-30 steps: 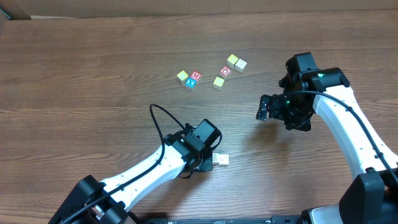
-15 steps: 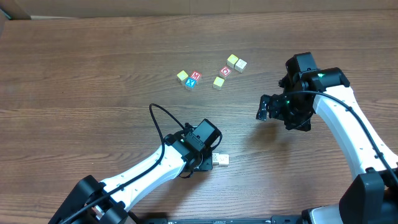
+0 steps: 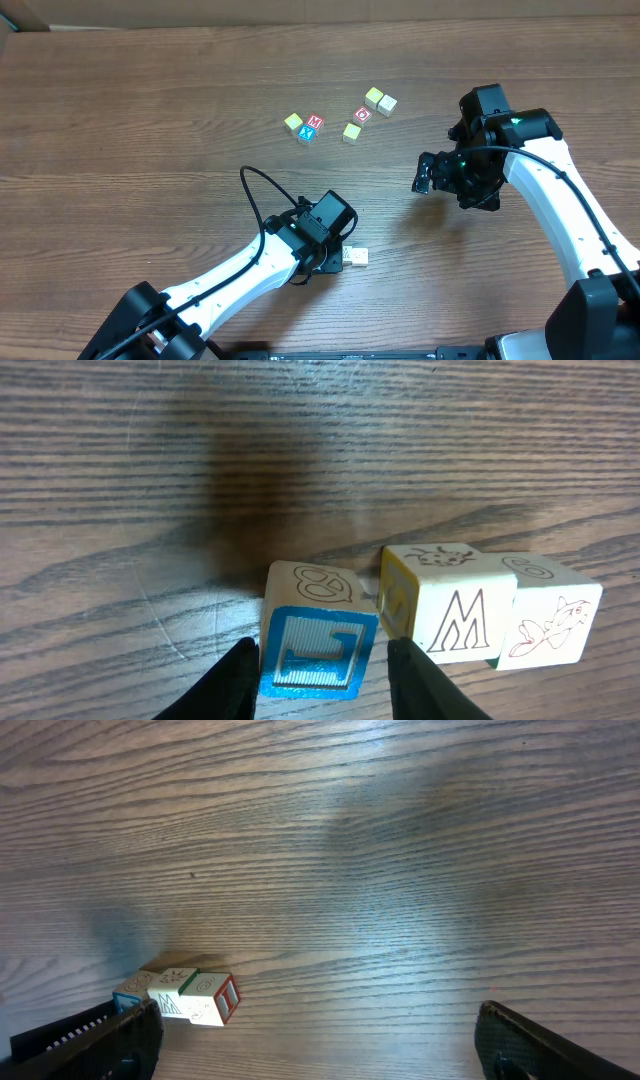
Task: Flip 5 blocks
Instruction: 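Carry the L block forward and set it left of the M block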
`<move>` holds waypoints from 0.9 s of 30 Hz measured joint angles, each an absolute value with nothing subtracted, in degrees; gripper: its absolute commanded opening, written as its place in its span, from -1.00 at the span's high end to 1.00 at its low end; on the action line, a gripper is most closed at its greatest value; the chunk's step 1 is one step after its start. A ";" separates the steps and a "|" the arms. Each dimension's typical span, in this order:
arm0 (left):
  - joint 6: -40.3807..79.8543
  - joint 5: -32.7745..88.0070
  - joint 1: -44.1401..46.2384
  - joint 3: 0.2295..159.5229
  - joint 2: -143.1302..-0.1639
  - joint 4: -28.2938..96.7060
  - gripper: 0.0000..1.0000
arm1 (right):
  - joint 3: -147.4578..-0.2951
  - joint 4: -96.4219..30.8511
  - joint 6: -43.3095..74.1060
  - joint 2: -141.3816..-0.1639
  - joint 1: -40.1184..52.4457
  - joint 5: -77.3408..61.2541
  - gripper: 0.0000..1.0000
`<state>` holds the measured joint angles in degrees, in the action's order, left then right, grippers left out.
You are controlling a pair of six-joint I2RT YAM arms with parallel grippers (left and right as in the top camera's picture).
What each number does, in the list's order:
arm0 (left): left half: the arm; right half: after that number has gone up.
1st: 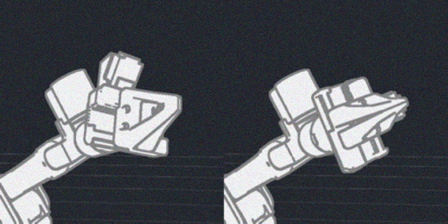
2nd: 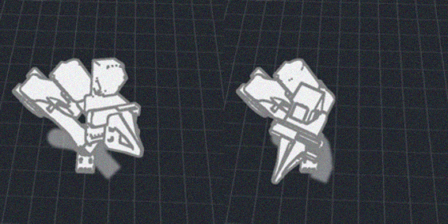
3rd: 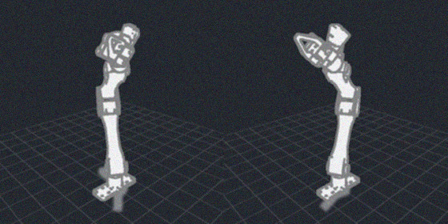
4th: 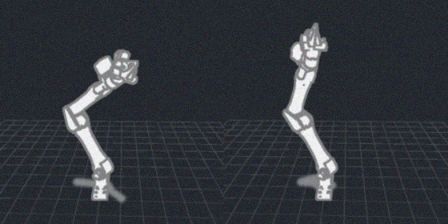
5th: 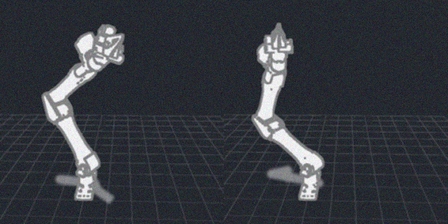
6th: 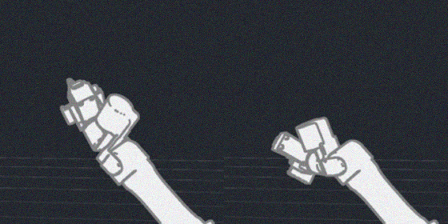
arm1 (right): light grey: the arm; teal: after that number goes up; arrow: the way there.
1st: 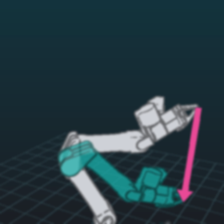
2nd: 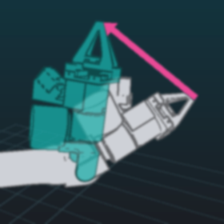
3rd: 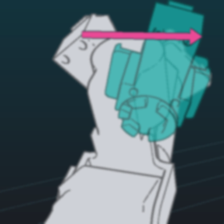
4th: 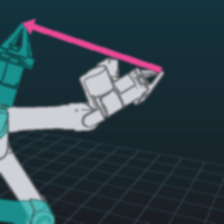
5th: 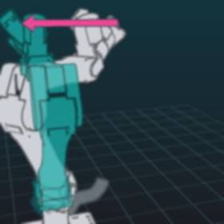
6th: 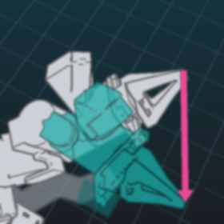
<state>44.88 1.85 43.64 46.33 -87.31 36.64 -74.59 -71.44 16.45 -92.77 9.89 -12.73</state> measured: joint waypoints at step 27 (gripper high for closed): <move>42.85 -2.83 38.72 46.09 -83.48 47.62 0.92 | -74.59 -71.59 16.43 -92.77 9.89 -13.13 -1.00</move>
<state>42.85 -2.83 38.72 46.09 -83.48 47.62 -74.59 -71.59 16.43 -92.77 9.89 -13.13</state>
